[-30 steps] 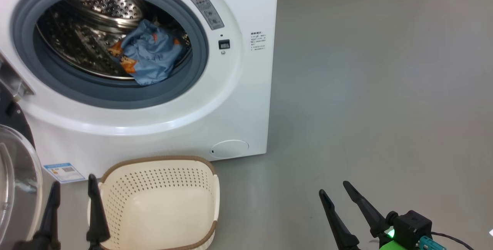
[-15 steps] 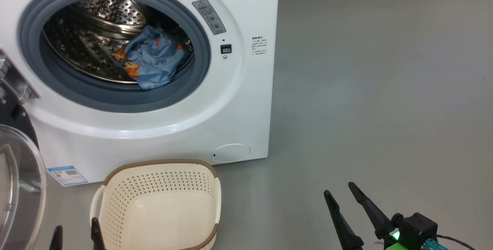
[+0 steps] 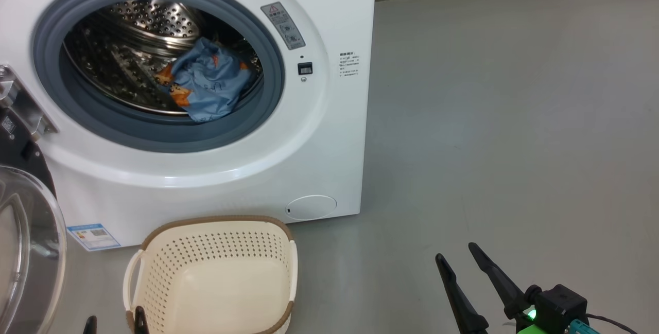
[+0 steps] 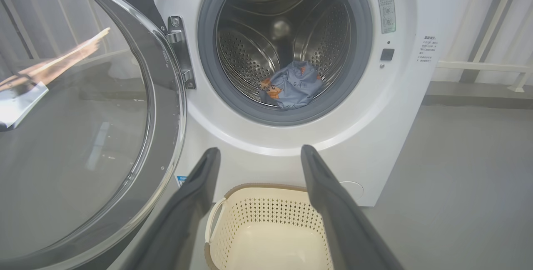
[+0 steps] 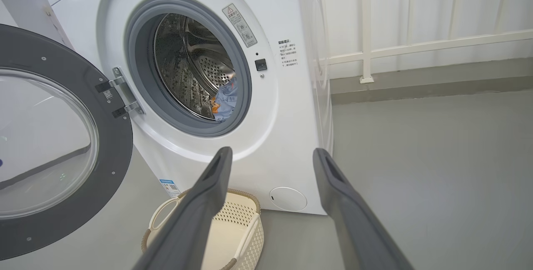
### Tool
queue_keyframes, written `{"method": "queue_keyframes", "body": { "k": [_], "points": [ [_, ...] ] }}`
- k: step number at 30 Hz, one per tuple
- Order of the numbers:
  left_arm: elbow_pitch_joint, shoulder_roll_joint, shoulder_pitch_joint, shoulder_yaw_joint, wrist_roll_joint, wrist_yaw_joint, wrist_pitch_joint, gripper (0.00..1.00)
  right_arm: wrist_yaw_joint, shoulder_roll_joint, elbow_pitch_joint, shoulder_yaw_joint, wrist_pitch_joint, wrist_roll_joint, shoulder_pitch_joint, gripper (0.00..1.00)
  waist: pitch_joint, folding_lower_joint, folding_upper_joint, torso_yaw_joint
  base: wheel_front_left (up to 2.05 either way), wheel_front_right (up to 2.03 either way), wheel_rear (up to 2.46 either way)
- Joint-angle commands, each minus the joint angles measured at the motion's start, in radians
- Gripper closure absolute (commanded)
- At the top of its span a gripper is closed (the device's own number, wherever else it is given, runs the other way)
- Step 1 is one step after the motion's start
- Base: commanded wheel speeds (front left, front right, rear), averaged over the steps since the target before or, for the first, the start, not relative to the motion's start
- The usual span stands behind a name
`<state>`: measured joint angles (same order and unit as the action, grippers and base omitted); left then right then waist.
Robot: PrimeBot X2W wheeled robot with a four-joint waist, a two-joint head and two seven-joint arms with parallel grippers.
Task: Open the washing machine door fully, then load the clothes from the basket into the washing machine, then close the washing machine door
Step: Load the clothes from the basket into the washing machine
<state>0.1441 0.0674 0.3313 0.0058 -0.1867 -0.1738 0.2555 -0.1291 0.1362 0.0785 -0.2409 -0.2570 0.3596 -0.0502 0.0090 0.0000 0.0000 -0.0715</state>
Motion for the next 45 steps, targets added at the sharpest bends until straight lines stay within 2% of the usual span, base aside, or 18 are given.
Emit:
{"method": "queue_keyframes", "body": {
  "k": [1, 22, 45],
  "points": [
    [0.017, -0.002, -0.011, 0.028, 0.011, -0.009, 0.006, 0.0, -0.002, 0.004, -0.028, -0.016, -0.005, -0.015, 0.004, 0.0, -0.002, 0.0, 0.0, 0.0, 0.0, 0.0, 0.0],
    [0.006, -0.003, -0.008, 0.011, 0.035, -0.016, 0.006, 0.0, -0.002, -0.005, -0.028, 0.001, -0.005, -0.034, -0.003, 0.0, -0.011, 0.0, 0.0, 0.007, 0.0, 0.0, 0.0],
    [0.022, -0.008, -0.02, 0.007, 0.03, -0.045, 0.006, 0.0, -0.002, -0.013, -0.028, 0.034, -0.005, -0.054, 0.001, 0.0, -0.004, 0.0, 0.0, 0.007, 0.0, 0.0, 0.0]
  ]
}}
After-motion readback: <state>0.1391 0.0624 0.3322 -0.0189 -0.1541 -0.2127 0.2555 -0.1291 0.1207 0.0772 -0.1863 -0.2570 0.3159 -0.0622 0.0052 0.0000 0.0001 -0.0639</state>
